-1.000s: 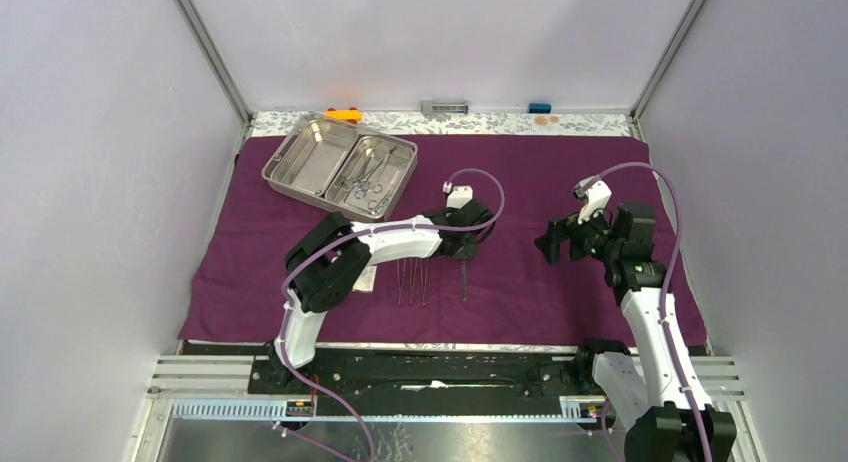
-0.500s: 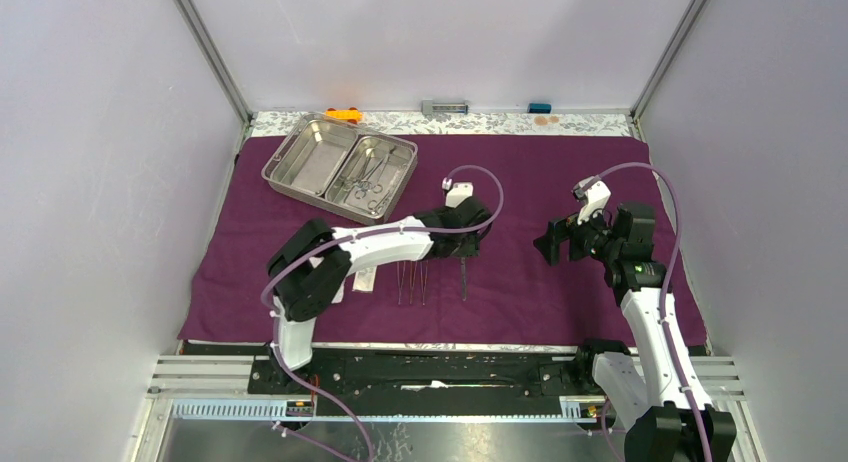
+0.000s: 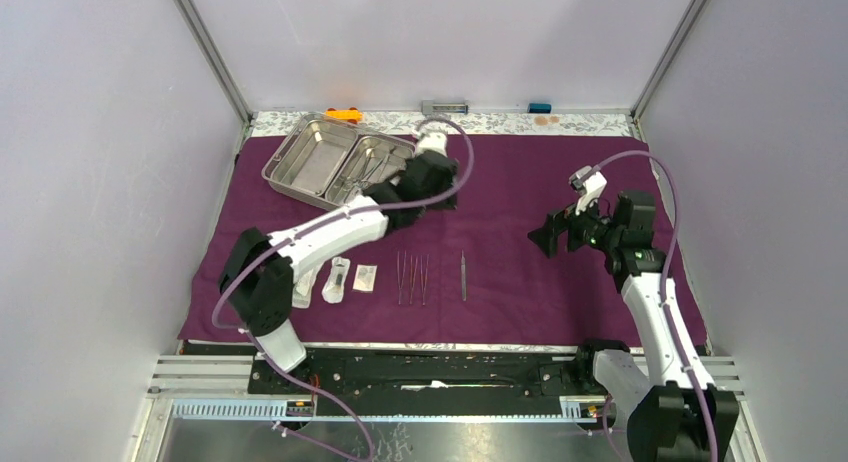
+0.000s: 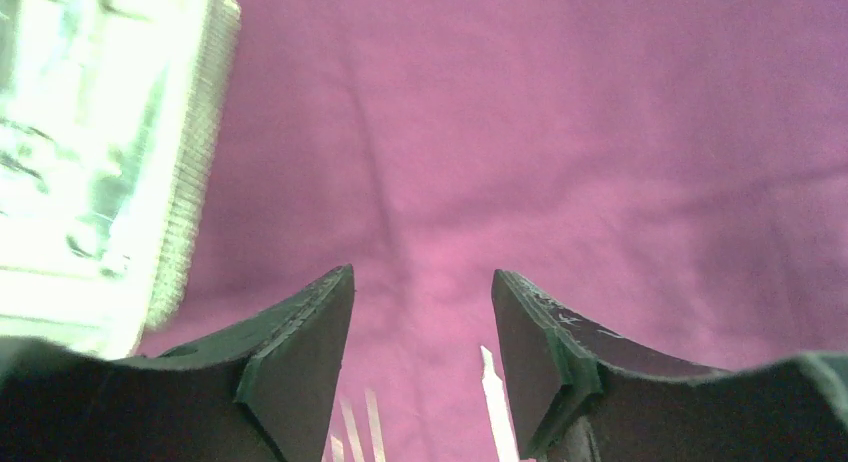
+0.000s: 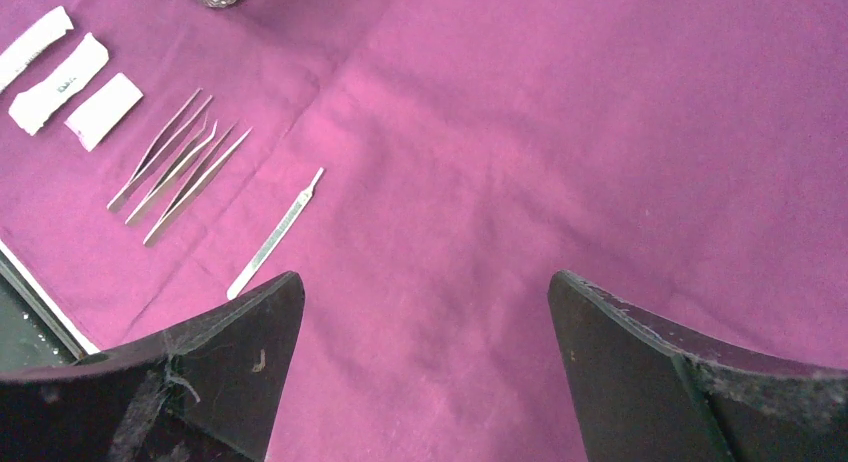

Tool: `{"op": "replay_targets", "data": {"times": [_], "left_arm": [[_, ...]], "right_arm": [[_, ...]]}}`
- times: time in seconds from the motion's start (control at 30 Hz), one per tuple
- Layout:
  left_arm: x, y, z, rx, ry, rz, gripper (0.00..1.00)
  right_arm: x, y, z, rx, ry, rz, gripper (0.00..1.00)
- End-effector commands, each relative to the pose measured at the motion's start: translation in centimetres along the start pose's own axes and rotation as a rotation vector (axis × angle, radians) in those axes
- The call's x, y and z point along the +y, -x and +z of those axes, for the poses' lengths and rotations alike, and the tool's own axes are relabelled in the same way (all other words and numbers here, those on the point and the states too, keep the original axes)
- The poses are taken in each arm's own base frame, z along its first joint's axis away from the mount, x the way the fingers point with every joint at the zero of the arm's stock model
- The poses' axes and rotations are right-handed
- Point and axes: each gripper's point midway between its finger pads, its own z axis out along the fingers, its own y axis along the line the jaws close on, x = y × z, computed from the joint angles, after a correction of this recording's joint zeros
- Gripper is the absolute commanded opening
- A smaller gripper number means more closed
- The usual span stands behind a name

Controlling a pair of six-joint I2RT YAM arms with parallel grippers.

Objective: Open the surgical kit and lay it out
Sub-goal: Pick up the medical item from the container.

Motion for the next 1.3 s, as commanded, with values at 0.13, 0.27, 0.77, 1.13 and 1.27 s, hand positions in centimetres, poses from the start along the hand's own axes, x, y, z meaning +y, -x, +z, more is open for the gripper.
{"op": "replay_targets", "data": {"times": [0.13, 0.27, 0.77, 1.13, 1.27], "left_arm": [[13.1, 11.8, -0.6, -0.206, 0.008, 0.071, 0.63], [18.6, 13.6, -0.5, -0.218, 0.063, 0.157, 0.65], [34.5, 8.9, 8.0, 0.141, 0.136, -0.034, 0.69], [39.2, 2.6, 6.7, 0.260, 0.185, -0.144, 0.58], [39.1, 0.4, 5.6, 0.297, 0.196, -0.136, 0.57]], "right_arm": [[-0.8, 5.3, 1.9, -0.092, 0.095, -0.109, 0.99], [-0.6, 4.9, 3.2, -0.081, 0.150, -0.103, 0.99], [1.2, 0.7, 5.1, 0.048, 0.231, -0.162, 0.99], [0.5, -0.6, 5.2, 0.095, 0.207, -0.180, 0.99], [0.1, -0.9, 5.3, 0.106, 0.192, -0.189, 0.99]]}}
